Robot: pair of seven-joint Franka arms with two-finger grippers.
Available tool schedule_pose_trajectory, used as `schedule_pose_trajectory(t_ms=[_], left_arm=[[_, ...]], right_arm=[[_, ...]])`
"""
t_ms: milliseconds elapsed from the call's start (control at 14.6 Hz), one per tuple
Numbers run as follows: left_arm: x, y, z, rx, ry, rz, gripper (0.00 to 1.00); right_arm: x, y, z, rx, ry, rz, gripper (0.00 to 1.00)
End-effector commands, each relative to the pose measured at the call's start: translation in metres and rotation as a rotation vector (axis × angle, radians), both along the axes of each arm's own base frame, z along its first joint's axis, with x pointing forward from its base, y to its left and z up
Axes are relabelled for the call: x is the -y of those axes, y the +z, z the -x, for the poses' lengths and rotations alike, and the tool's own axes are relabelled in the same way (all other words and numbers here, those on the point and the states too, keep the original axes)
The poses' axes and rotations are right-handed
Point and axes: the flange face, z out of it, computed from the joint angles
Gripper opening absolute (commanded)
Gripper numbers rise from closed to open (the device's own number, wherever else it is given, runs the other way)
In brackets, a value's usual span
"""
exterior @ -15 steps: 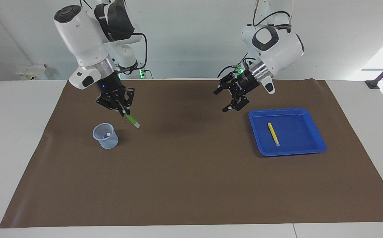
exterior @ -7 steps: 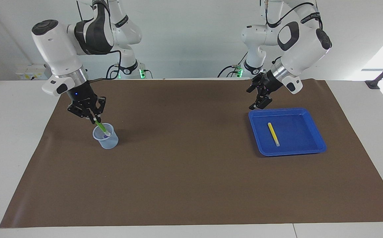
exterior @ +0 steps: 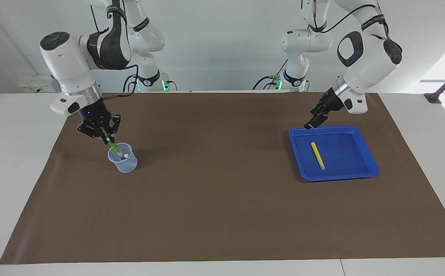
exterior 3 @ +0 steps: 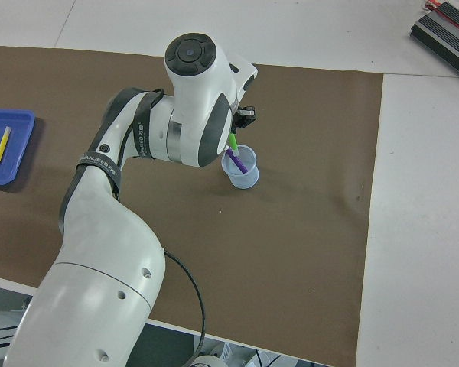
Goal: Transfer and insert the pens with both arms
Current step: 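Lower the green pen into the white cup with the right gripper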
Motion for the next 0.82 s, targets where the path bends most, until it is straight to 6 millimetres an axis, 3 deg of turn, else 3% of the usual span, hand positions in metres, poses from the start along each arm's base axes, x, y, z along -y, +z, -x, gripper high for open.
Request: schedule_pose_trajectory(t_ms=[0,343,754], left_arm=[[-0.016,-0.031,-0.016,0.050,-0.184,-0.034,1.00],[-0.032,-0.083,-0.037,0.162,-0.522,-0.055,1.00],[-0.041,-0.146,-0.055,0.177,-0.750,-0.152,0.96]], right_arm=[[0.006,-0.020,0.010,0.027,0.028,0.038,0.00],[0.017,-0.054,0.012,0.049,0.049,0.065,0.00],[0.024,-0.072,0.009,0.032,0.029,0.060,0.00]])
